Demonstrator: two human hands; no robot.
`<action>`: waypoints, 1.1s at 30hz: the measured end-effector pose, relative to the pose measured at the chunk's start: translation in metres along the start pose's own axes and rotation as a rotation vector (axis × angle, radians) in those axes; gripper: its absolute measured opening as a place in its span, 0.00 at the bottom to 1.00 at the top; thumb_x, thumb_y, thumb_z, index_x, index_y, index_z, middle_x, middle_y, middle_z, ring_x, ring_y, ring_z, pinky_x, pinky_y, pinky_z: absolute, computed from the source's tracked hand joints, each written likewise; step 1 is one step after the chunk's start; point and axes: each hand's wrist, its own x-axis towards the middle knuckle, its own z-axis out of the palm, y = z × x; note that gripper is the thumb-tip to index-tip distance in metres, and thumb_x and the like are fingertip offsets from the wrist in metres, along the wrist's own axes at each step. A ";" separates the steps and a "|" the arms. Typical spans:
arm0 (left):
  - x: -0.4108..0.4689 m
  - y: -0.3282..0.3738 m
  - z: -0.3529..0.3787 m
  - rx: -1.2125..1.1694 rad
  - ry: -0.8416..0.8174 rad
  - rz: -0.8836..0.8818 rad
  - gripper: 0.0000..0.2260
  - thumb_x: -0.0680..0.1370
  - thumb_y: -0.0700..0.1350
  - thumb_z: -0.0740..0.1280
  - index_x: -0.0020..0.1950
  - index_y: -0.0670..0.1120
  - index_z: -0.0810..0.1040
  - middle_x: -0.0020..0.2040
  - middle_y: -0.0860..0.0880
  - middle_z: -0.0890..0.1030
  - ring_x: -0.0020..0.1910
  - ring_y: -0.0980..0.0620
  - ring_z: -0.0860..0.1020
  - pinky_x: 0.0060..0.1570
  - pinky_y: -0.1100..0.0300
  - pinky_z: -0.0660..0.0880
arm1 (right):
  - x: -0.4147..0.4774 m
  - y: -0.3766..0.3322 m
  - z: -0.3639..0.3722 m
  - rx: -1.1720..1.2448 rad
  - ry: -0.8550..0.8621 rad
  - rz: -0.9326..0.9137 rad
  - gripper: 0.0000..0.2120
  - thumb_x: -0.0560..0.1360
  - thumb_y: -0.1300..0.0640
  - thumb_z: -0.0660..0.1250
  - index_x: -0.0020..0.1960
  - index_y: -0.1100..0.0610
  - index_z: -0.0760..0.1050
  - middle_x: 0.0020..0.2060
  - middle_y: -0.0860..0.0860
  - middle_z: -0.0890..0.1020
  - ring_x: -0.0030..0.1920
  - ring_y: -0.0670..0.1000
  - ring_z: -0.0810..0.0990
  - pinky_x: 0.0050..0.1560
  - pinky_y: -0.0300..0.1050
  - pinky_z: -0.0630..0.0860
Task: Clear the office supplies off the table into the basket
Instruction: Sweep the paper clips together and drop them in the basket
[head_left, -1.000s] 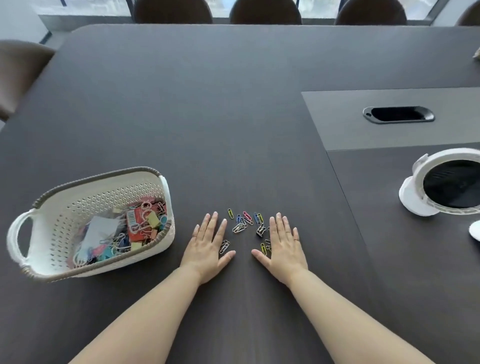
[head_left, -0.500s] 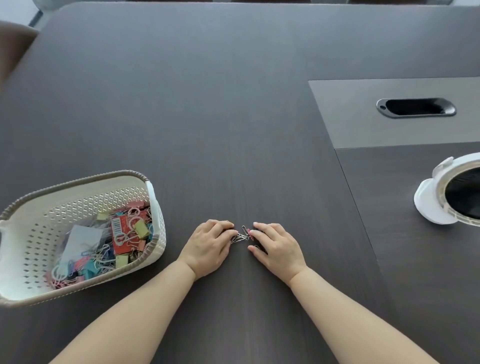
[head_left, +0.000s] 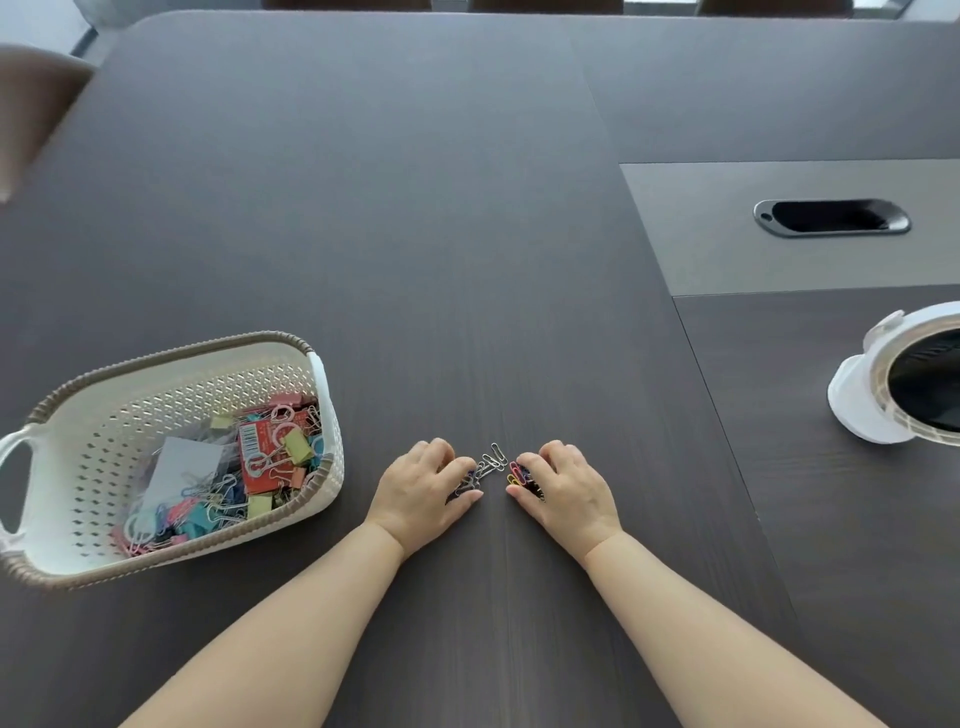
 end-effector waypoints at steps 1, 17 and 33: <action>-0.001 0.001 0.000 -0.005 0.015 0.009 0.11 0.71 0.58 0.60 0.46 0.53 0.70 0.37 0.50 0.75 0.32 0.50 0.75 0.28 0.62 0.72 | 0.000 -0.001 0.001 0.012 0.005 -0.012 0.16 0.70 0.42 0.59 0.43 0.54 0.76 0.34 0.50 0.76 0.34 0.51 0.74 0.27 0.40 0.74; -0.003 0.008 -0.010 0.131 0.062 0.024 0.20 0.70 0.59 0.57 0.25 0.48 0.69 0.22 0.52 0.71 0.19 0.54 0.71 0.19 0.69 0.57 | 0.006 -0.004 -0.015 -0.063 -0.017 0.041 0.32 0.80 0.45 0.44 0.22 0.54 0.66 0.17 0.48 0.69 0.17 0.51 0.69 0.19 0.34 0.57; -0.016 -0.016 -0.154 -0.010 0.433 0.064 0.23 0.81 0.55 0.52 0.30 0.45 0.68 0.24 0.50 0.71 0.22 0.50 0.70 0.20 0.62 0.65 | 0.077 -0.115 -0.106 0.539 0.002 0.201 0.24 0.79 0.49 0.57 0.28 0.52 0.51 0.22 0.47 0.57 0.27 0.51 0.57 0.30 0.47 0.57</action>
